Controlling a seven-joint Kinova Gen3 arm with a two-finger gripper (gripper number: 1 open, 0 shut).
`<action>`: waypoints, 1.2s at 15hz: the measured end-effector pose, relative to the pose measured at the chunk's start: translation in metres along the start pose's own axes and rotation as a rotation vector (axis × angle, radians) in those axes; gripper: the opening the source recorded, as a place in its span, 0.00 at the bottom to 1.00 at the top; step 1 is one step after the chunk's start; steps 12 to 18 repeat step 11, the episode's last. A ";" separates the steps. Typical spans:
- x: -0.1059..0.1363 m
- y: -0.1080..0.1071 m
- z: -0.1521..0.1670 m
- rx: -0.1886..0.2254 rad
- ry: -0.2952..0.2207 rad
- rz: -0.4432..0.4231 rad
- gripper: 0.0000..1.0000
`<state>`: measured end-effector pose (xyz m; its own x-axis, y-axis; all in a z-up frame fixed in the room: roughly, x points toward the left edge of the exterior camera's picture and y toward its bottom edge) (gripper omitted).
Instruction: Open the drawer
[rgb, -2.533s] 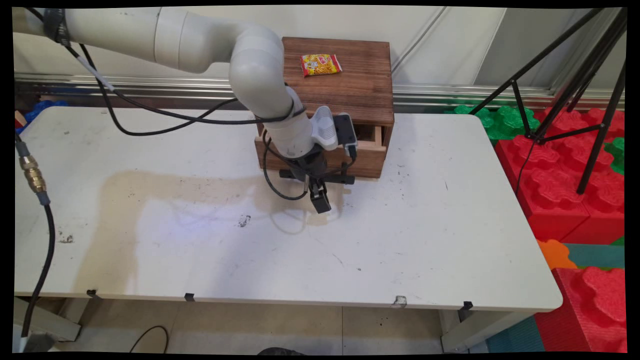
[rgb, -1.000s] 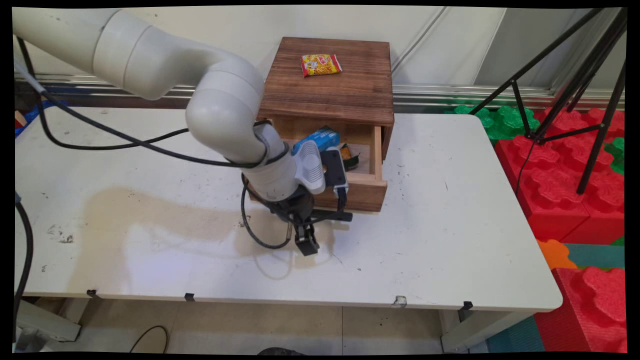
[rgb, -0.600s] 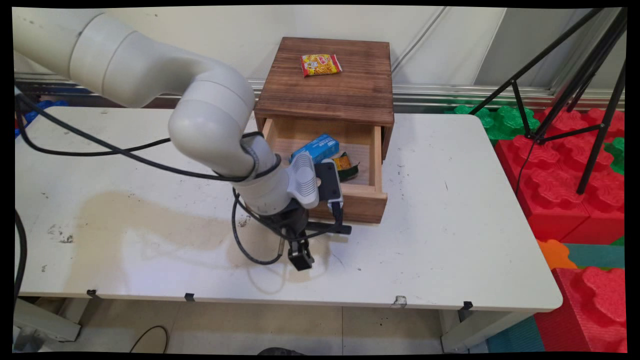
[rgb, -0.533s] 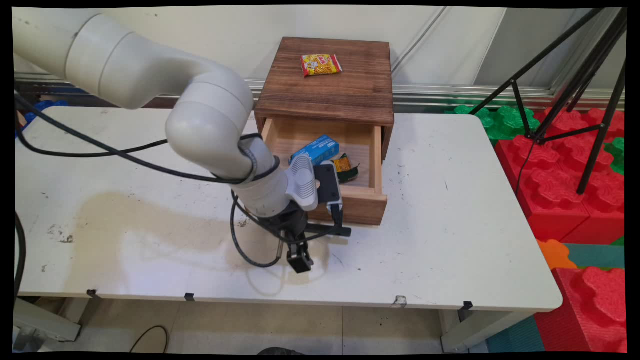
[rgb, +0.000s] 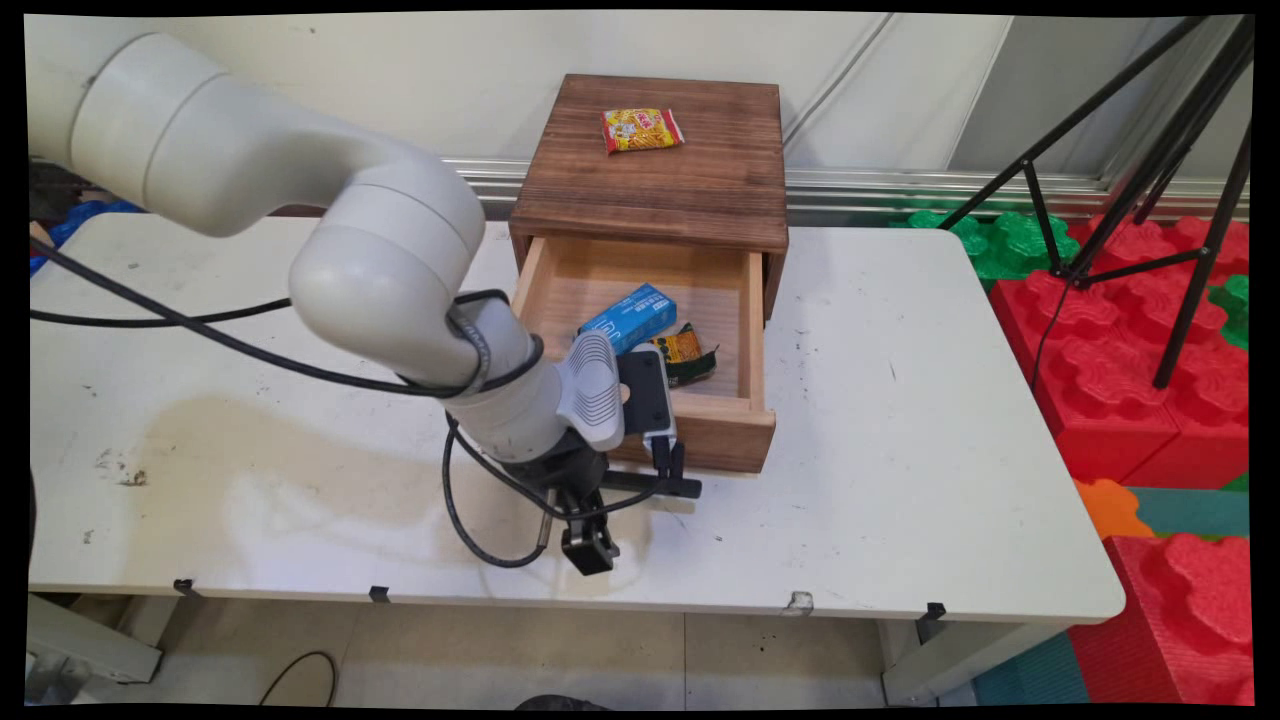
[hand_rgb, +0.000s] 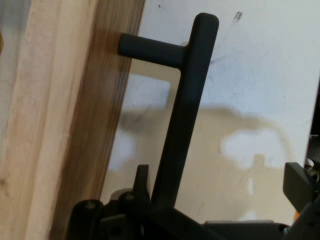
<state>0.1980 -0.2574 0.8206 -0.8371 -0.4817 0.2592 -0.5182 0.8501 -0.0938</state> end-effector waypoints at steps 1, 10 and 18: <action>-0.001 0.003 -0.001 -0.001 0.001 0.001 1.00; -0.009 0.018 -0.011 0.000 0.000 0.002 1.00; -0.010 0.019 -0.012 0.002 0.001 0.002 1.00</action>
